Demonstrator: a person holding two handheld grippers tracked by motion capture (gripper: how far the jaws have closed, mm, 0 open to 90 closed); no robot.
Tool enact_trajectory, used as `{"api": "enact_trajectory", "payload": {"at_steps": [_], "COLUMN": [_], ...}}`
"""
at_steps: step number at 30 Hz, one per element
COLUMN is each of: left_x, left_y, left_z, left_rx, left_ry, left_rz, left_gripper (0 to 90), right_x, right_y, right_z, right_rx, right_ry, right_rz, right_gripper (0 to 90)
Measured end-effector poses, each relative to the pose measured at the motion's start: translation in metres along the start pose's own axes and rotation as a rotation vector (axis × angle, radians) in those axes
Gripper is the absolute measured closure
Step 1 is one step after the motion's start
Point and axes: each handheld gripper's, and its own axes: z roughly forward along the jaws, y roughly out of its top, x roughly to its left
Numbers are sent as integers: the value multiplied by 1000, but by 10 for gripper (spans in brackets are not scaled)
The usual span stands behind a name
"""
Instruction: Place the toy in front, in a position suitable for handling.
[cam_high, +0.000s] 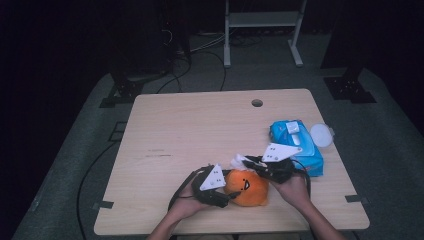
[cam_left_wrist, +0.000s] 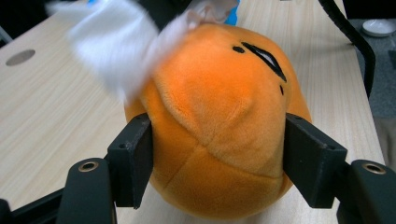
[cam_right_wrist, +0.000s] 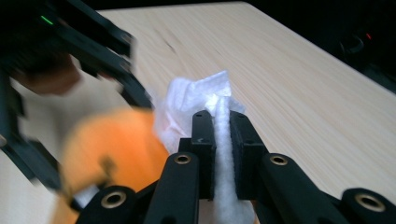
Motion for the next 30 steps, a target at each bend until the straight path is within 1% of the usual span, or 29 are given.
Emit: {"api": "enact_trajectory", "payload": {"at_steps": [1,3,5,6,9,11,14,17,18,20,21,23,25,26,27,29,30], "left_x": [1,5,7,8,9,10,11,11,11,10,10,11,10,10,9,9,9], "left_y": [-1,-3,-3,-4,-4,-3,-2,-2,-1,-1,-1,-1,-1,0,2,3,2], "left_z": [0,0,1,1,2,3,4,6,6,6,6,6,6,6,6,6,5], "left_rx": [-2,-1,-8,-9,-12,-10,-6,-6,-6,0,2,1,-3,6,9,21,26], "left_ry": [-4,-8,-8,-7,-1,5,21,29,27,18,6,-15,-28,-36,-39,-38,-32], "left_rz": [-15,-36,-61,-65,-96,-110,-135,-171,-173,-147,-140,-145,-134,-116,-102,-97,-91], "left_gripper": [316,314,312,311,310,309,309,308,299,251,221,183,180,180,181,189,214], "right_x": [-4,-10,-10,-9,-1,7,22,35,38,40,39,32,27,26,28,34,37], "right_y": [-6,-18,-28,-32,-41,-42,-40,-33,-30,-25,-23,-21,-18,-15,-12,-4,0], "right_z": [-2,-9,-17,-21,-30,-34,-36,-35,-34,-29,-26,-22,-19,-17,-15,-9,-5], "right_rx": [8,23,31,34,44,56,64,54,49,41,44,35,21,11,4,-12,-18], "right_ry": [-14,-31,-41,-44,-50,-50,-48,-25,-18,-5,-4,0,2,3,4,16,28], "right_rz": [6,38,52,53,43,25,-14,-42,-51,-58,-65,-43,-18,-18,-24,-38,-47], "right_gripper": [811,811,811,811,811,811,811,811,811,811,811,811,811,811,811,811,811]}}
